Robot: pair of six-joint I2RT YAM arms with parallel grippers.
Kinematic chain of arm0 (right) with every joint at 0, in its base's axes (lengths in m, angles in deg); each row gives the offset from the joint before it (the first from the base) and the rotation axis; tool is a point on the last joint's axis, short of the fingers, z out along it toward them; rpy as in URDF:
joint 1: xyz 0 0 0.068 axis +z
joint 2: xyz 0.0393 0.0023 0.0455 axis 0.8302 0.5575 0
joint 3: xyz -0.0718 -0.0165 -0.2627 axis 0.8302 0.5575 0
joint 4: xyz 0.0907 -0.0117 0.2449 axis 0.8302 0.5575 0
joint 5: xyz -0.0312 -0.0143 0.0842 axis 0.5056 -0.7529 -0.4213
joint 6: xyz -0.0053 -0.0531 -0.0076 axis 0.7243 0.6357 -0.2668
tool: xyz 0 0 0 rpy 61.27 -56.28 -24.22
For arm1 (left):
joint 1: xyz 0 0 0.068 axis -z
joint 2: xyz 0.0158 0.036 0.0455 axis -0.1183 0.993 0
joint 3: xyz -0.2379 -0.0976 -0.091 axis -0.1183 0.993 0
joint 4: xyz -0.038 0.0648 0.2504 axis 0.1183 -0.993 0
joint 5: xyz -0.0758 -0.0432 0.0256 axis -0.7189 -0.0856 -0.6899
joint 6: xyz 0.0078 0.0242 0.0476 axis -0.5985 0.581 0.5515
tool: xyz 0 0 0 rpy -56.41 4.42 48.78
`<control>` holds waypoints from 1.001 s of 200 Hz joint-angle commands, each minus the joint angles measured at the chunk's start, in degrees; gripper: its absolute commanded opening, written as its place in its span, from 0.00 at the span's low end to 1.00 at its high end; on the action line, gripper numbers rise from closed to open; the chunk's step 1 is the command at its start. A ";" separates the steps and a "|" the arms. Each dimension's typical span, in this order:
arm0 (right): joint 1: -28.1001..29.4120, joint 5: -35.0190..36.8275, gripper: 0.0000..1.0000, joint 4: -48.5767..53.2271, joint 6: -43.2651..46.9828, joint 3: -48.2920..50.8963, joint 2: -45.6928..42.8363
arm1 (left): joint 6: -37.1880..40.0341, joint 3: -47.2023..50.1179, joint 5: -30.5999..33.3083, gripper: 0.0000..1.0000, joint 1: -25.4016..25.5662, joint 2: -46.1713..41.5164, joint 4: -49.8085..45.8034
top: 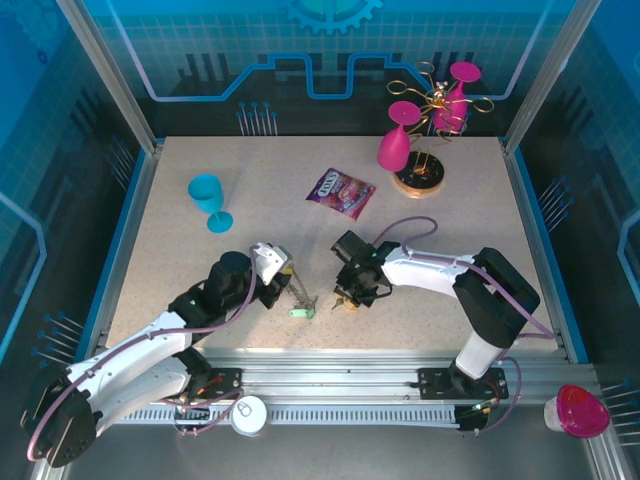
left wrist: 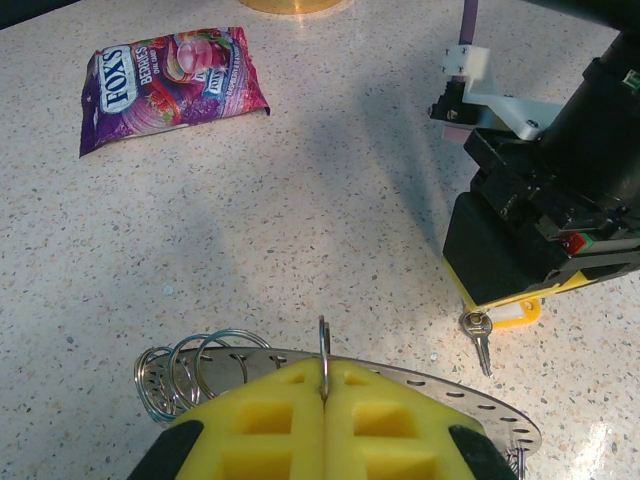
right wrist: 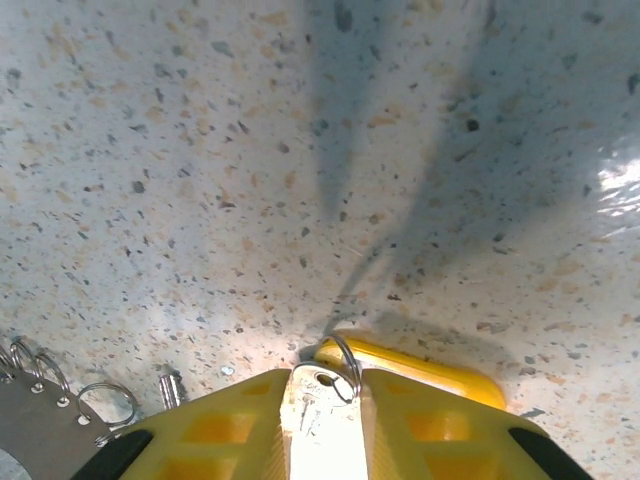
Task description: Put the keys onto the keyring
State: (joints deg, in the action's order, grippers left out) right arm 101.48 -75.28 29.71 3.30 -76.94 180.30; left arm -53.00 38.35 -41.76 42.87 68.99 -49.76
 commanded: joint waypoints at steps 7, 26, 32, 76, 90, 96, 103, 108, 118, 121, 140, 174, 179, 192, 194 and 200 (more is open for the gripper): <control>0.34 2.39 0.26 3.78 1.24 -1.90 0.20 | 1.23 0.22 -1.60 0.00 0.28 0.01 2.03; 0.31 2.81 0.26 4.31 1.24 -1.74 0.53 | 1.23 0.25 -1.62 0.00 0.27 -0.06 1.87; 0.34 2.98 0.27 4.53 1.26 -1.76 0.68 | 1.19 0.29 -1.60 0.00 0.31 -0.07 1.86; 0.76 3.76 0.28 4.39 2.65 -3.02 2.57 | 1.31 0.22 -1.61 0.00 0.31 -0.09 1.82; 0.90 3.71 0.27 3.77 2.80 -3.16 2.90 | 1.28 0.24 -1.56 0.00 0.27 -0.13 1.78; 0.94 3.71 0.27 3.65 2.89 -3.21 3.08 | 1.32 0.22 -1.51 0.00 0.31 -0.18 1.72; 0.95 3.63 0.27 3.63 3.00 -3.35 3.23 | 1.28 0.19 -1.60 0.00 0.31 -0.17 1.69; 0.90 3.67 0.27 3.55 3.07 -3.37 3.37 | 1.31 0.15 -1.63 0.00 0.30 -0.14 1.69; 0.91 3.62 0.26 3.31 3.18 -3.49 3.53 | 1.26 0.21 -1.61 0.00 0.28 -0.15 1.74; 0.93 3.62 0.25 3.16 3.22 -3.49 3.55 | 1.30 0.24 -1.65 0.00 0.31 -0.15 1.69; 0.91 3.48 0.23 2.97 3.55 -3.67 3.86 | 1.31 0.13 -1.60 0.00 0.31 -0.13 1.69; 1.00 3.05 0.20 2.75 4.01 -4.01 4.42 | 1.31 0.13 -1.69 0.00 0.30 -0.15 1.62; 0.96 3.09 0.20 2.83 4.03 -4.09 4.36 | 1.28 0.24 -1.69 0.00 0.29 -0.13 1.67; 0.97 3.12 0.20 2.92 4.29 -4.38 4.52 | 1.31 0.20 -1.69 0.00 0.28 -0.17 1.62; 0.96 3.15 0.20 2.97 4.31 -4.40 4.47 | 1.31 0.27 -1.64 0.00 0.30 -0.14 1.65; 0.98 3.04 0.19 2.96 4.41 -4.40 4.54 | 1.32 0.27 -1.60 0.00 0.29 -0.15 1.66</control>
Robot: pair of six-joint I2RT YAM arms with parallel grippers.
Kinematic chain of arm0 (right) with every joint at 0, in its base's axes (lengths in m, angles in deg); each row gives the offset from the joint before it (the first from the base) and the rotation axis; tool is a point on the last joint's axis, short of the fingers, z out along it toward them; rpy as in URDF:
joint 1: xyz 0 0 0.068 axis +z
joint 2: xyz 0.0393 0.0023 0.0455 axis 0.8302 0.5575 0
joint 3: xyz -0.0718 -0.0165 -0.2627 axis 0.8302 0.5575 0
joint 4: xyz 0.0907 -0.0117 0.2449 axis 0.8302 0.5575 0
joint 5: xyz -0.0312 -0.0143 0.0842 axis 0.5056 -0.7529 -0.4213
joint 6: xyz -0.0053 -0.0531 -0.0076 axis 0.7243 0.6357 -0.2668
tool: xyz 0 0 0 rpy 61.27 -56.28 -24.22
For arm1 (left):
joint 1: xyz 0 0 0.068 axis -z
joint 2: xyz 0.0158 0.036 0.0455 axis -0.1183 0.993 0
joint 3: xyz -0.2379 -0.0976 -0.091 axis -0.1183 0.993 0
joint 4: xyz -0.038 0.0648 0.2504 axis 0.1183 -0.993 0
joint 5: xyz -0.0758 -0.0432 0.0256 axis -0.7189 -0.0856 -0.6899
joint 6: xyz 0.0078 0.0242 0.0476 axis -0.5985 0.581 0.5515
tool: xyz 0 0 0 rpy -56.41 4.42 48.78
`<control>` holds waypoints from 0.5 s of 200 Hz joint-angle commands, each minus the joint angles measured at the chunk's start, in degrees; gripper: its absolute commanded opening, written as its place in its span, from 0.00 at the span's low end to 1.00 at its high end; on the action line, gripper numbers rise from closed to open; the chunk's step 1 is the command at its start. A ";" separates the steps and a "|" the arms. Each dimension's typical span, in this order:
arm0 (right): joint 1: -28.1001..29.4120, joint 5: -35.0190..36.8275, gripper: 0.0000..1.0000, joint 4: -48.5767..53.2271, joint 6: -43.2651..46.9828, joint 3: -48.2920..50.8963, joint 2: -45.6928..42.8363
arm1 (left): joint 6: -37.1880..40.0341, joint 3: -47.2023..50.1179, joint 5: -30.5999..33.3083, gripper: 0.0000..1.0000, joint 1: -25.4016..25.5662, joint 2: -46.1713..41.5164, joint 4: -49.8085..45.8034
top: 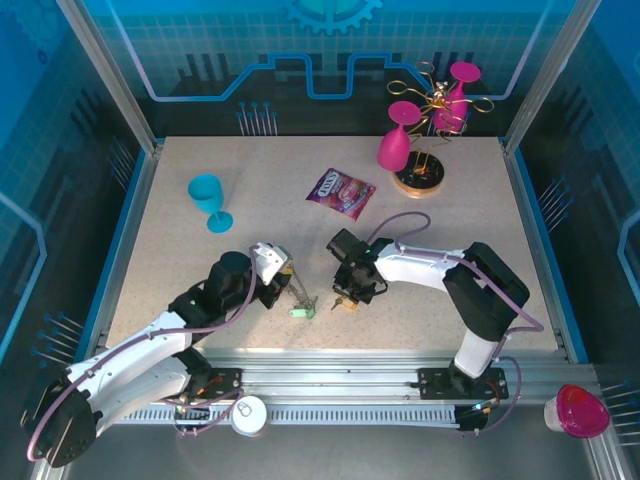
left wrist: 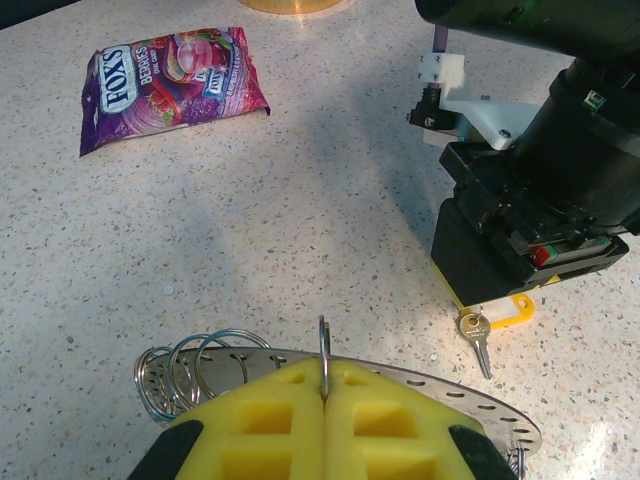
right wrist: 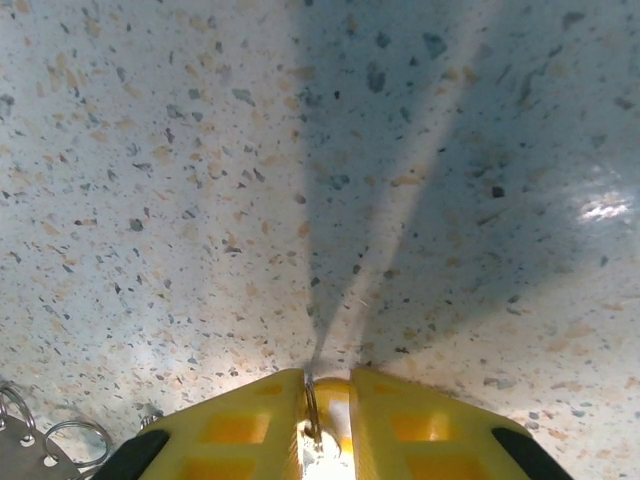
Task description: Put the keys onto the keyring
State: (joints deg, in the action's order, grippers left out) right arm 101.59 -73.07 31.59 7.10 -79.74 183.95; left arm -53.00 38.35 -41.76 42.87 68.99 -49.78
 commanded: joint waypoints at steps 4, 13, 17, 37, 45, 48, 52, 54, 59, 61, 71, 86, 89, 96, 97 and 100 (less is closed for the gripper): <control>0.88 0.89 0.19 1.07 0.60 -1.61 0.91 | 1.31 0.27 -1.72 0.00 0.31 -0.18 1.66; 0.89 0.72 0.19 0.98 0.76 -1.68 1.04 | 1.30 0.22 -1.69 0.00 0.31 -0.17 1.68; 0.96 0.60 0.18 1.00 0.78 -1.74 1.13 | 1.31 0.23 -1.73 0.00 0.27 -0.13 1.66; 1.08 0.36 0.17 0.89 0.96 -2.10 1.38 | 1.31 0.24 -1.69 0.00 0.31 -0.13 1.64; 1.20 0.44 0.16 0.87 1.05 -2.14 1.44 | 1.31 0.27 -1.69 0.00 0.28 -0.14 1.54; 1.16 0.45 0.16 0.87 1.05 -2.21 1.48 | 1.31 0.24 -1.70 0.00 0.26 -0.17 1.53; 1.19 0.44 0.15 0.91 1.13 -2.25 1.52 | 1.30 0.28 -1.62 0.00 0.31 -0.13 1.53; 1.17 0.45 0.15 0.96 1.09 -2.28 1.54 | 1.30 0.25 -1.61 0.00 0.31 -0.17 1.53; 1.15 0.41 0.15 0.95 1.13 -2.34 1.61 | 1.31 0.20 -1.66 0.00 0.29 -0.20 1.59; 1.23 0.37 0.15 1.00 1.18 -2.39 1.58 | 1.31 0.16 -1.61 0.00 0.31 -0.17 1.61; 1.32 0.31 0.15 1.06 1.29 -2.50 1.69 | 1.26 0.16 -1.67 0.00 0.28 -0.12 1.54; 1.31 0.19 0.15 1.13 1.39 -2.68 1.96 | 1.30 0.16 -1.60 0.00 0.31 -0.11 1.57; 1.35 0.19 0.15 1.07 1.33 -2.72 2.00 | 1.31 0.17 -1.60 0.00 0.29 -0.10 1.60; 1.37 0.14 0.14 1.04 1.39 -2.76 2.16 | 1.31 0.19 -1.69 0.00 0.29 -0.09 1.60; 1.37 0.12 0.14 1.04 1.39 -2.76 2.17 | 1.31 0.20 -1.69 0.00 0.30 -0.06 1.65; 1.37 0.10 0.14 1.07 1.41 -2.76 2.17 | 1.26 0.21 -1.68 0.00 0.30 -0.10 1.57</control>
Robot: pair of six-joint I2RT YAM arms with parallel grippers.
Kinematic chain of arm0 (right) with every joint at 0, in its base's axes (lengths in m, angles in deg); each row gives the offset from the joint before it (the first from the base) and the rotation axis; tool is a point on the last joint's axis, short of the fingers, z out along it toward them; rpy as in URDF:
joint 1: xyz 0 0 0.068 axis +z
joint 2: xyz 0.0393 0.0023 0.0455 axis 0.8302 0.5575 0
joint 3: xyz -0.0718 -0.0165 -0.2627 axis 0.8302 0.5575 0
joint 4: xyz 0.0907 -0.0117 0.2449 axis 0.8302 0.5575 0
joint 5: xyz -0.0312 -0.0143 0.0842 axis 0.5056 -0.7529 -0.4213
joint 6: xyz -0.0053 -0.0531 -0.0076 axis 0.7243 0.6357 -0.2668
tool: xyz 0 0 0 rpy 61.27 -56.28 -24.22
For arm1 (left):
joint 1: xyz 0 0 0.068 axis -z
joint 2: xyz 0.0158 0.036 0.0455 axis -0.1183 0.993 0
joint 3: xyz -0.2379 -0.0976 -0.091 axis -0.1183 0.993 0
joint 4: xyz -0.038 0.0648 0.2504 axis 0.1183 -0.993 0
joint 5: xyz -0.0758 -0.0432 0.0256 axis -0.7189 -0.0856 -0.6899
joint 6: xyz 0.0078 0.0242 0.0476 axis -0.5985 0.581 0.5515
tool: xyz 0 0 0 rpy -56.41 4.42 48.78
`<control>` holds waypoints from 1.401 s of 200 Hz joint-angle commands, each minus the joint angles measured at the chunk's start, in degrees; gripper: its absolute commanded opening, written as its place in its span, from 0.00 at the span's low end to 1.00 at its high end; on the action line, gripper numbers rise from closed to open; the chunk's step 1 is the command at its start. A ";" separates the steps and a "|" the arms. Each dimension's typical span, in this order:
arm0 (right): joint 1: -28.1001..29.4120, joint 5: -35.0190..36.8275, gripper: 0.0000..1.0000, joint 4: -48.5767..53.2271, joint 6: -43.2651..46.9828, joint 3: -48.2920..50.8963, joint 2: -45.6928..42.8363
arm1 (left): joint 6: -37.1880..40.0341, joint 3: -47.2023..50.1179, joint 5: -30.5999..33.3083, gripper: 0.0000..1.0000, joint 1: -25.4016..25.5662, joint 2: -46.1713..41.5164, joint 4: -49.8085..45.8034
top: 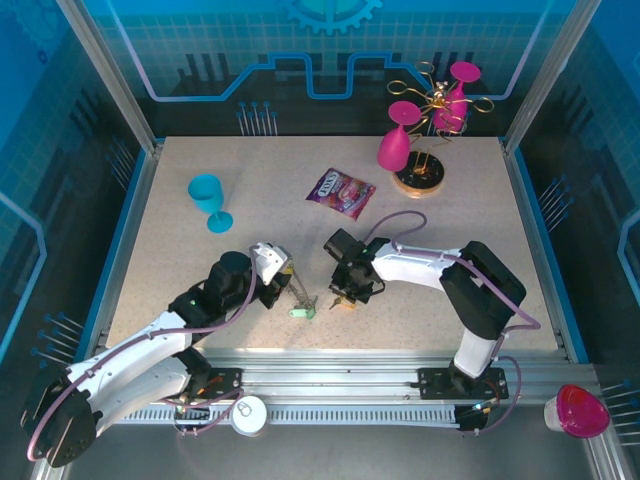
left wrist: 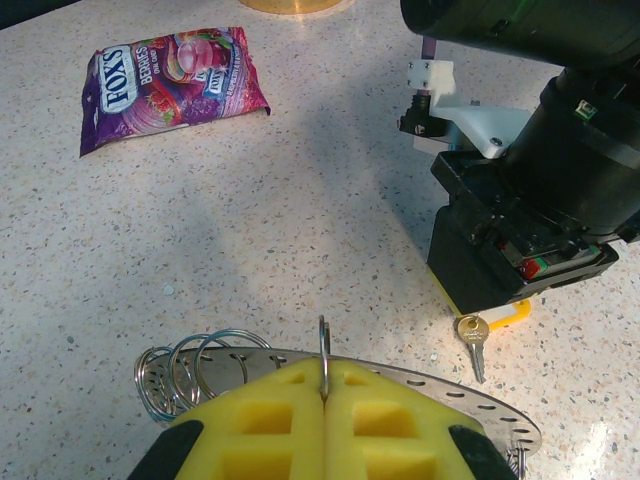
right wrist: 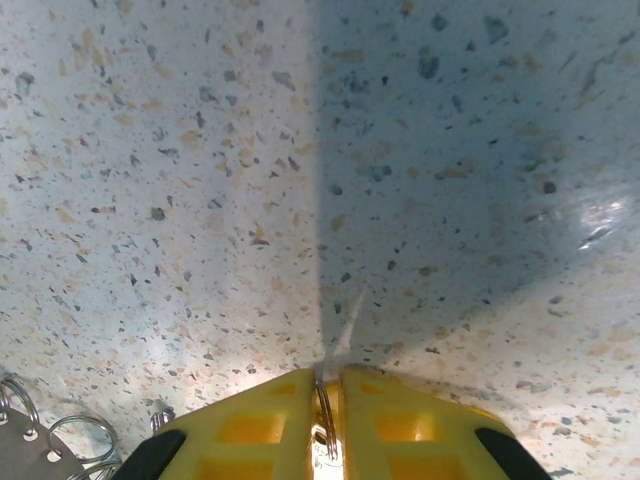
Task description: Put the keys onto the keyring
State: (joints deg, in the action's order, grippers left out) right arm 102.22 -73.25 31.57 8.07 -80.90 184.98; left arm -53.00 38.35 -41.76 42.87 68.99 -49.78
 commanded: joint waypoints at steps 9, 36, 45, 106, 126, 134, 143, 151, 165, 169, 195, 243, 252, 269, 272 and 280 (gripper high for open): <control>0.82 0.27 0.13 1.07 0.49 -1.69 1.19 | 1.31 0.16 -1.69 0.00 0.29 -0.17 1.55; 0.87 0.51 0.07 1.30 1.01 -1.86 1.13 | 1.39 0.12 -1.70 0.00 0.30 -0.21 1.44; 0.87 0.83 0.06 1.62 1.52 -1.95 0.81 | 1.35 0.21 -1.69 0.00 0.29 -0.19 1.44; 0.83 1.19 0.00 -3.37 17.17 0.45 -5.75 | 1.47 -0.14 -1.27 0.00 0.26 -0.72 0.62; 0.19 -2.06 0.00 -11.09 27.61 4.32 -11.53 | 1.46 -0.50 -0.82 0.00 0.31 -1.67 -0.25; -0.54 -5.54 0.00 -15.15 32.13 6.11 -13.98 | 1.47 -0.64 -0.65 0.00 0.31 -2.13 -0.57; -1.52 -9.08 0.00 -18.01 36.62 7.43 -16.41 | 1.32 -0.89 -0.42 0.00 0.31 -2.58 -0.96; -2.46 -13.42 0.00 -20.66 40.94 8.28 -18.24 | 1.23 -1.06 -0.45 0.00 0.29 -2.97 -1.34; -4.04 -18.63 0.00 -22.34 47.58 8.38 -21.22 | 0.58 -1.11 -1.36 0.00 0.31 -3.82 -1.38; -4.33 -20.70 0.00 -23.06 49.75 8.34 -22.00 | 0.44 -1.16 -1.72 0.00 0.30 -4.09 -1.37; -7.08 -30.54 0.00 -24.69 59.91 8.33 -25.83 | 0.05 -1.04 -4.00 0.00 0.29 -5.73 -1.43; -9.34 -41.51 0.00 -25.57 69.91 10.09 -29.10 | 0.20 -0.12 -8.52 0.00 0.27 -7.72 1.37; -9.37 -42.47 0.00 -25.56 71.00 10.11 -29.12 | 0.16 0.51 -9.72 0.00 0.31 -7.93 2.85; -9.54 -43.35 0.00 -25.68 72.09 10.48 -28.91 | -0.06 1.21 -11.88 0.00 0.29 -7.99 4.13; -9.54 -43.51 0.00 -25.84 72.23 10.60 -28.84 | 0.03 1.21 -12.39 0.00 0.25 -8.03 4.16; -9.64 -43.94 0.00 -26.19 72.54 10.84 -28.73 | 0.18 1.38 -13.69 0.00 0.31 -7.95 4.39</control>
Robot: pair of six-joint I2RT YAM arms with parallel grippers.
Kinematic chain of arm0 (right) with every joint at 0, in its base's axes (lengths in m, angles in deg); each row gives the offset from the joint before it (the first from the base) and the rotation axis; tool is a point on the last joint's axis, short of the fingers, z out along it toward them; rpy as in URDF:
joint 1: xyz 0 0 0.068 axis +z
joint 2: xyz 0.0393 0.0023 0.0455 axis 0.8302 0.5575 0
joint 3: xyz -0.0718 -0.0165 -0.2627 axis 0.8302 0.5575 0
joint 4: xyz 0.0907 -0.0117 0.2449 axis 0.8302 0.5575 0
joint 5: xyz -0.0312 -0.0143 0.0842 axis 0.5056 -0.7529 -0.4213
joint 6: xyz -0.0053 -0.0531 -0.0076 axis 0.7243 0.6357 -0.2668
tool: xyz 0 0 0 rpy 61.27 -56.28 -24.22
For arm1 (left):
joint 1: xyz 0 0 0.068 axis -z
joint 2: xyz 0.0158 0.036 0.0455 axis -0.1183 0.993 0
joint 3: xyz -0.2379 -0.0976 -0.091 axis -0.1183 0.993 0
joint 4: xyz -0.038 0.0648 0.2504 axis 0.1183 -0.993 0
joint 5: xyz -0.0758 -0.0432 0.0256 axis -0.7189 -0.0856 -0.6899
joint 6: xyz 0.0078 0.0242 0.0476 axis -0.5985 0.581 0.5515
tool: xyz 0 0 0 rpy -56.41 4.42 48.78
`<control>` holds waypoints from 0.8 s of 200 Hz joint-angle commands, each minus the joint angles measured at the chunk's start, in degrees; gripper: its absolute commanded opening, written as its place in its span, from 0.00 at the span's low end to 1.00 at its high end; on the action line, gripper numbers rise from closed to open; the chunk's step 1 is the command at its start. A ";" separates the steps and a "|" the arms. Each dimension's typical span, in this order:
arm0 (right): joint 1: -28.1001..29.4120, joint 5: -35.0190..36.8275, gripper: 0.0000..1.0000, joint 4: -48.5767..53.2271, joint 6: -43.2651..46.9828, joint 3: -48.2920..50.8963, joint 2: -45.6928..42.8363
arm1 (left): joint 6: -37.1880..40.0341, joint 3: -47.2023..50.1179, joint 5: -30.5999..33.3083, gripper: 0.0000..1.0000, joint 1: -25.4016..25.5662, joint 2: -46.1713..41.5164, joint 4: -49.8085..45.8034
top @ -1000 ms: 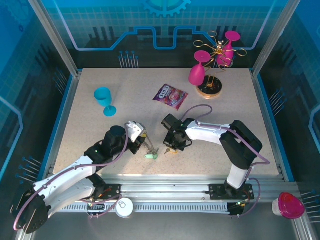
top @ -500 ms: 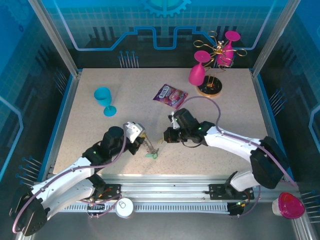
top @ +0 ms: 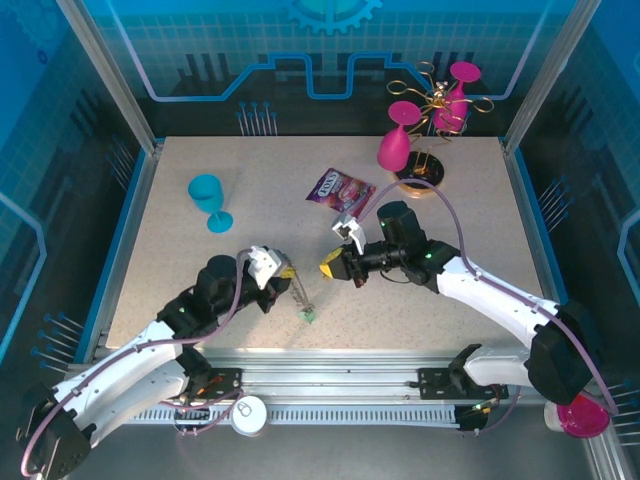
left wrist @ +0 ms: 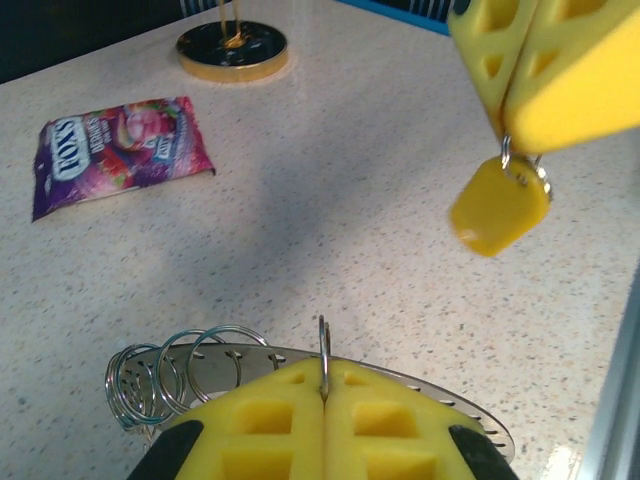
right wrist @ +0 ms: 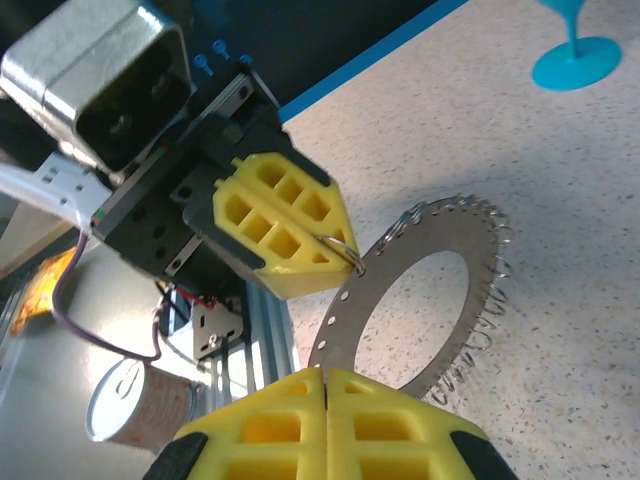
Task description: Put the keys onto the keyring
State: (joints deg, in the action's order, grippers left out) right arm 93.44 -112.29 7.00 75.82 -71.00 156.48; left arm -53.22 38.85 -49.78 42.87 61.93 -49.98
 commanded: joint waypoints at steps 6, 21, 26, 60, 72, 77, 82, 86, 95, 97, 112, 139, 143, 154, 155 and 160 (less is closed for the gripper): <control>-0.85 -5.27 0.00 -1.85 4.95 1.18 0.00 | 0.55 0.88 -6.66 0.00 0.31 -0.80 4.65; -0.85 -5.93 0.00 -2.54 5.22 1.34 0.43 | 0.54 0.91 -8.62 0.00 0.30 -0.41 4.88; -0.85 -6.24 0.00 -2.73 5.34 1.33 0.61 | 0.53 0.94 -9.01 0.00 0.23 -0.17 5.01; -0.59 -6.02 0.00 -5.65 4.55 1.94 1.67 | -1.16 1.11 -11.39 0.00 0.30 1.84 7.01; -0.22 -5.88 0.00 -7.84 3.75 2.34 1.83 | -1.99 0.96 -11.94 0.00 0.30 2.78 7.47; 0.01 -5.63 0.00 -8.33 3.69 2.52 1.80 | -2.56 1.02 -12.03 0.00 0.31 3.20 7.80; 0.23 -5.27 0.00 -8.91 3.60 2.64 1.86 | -3.24 1.15 -12.06 0.00 0.31 3.46 8.24; 0.42 -4.91 0.00 -9.41 3.60 2.73 1.85 | -3.93 1.25 -12.15 0.00 0.31 3.71 8.74; 0.77 -4.37 0.00 -10.17 3.42 2.99 1.87 | -5.42 1.60 -12.29 0.00 0.31 4.23 9.70; 0.82 -4.17 0.00 -10.42 3.35 3.00 1.88 | -5.73 1.67 -12.30 0.00 0.31 4.35 9.96; 1.35 -3.60 0.00 -11.15 3.52 3.35 2.23 | -8.59 2.32 -11.97 0.00 0.31 4.82 11.49; 2.86 -0.71 0.00 -10.40 5.49 3.36 2.76 | -13.54 4.18 -11.38 0.00 0.31 4.48 14.64; 3.07 -0.18 0.00 -10.49 5.71 3.40 2.85 | -14.14 4.44 -11.27 0.00 0.30 4.31 15.13; 3.57 0.78 0.00 -10.90 6.05 3.61 3.03 | -15.97 5.14 -11.01 0.00 0.31 3.83 16.40; 3.56 0.84 0.00 -10.96 6.06 3.61 3.12 | -16.05 5.24 -11.04 0.00 0.31 3.75 16.40; 3.86 1.36 0.00 -11.16 6.16 3.68 3.12 | -16.79 5.51 -11.07 0.00 0.30 3.64 16.83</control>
State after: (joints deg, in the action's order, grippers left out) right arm 95.84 -113.77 -2.14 80.04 -68.46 159.01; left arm -64.28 42.98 -59.75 42.87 66.89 -39.45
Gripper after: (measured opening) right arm 0.057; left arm 0.046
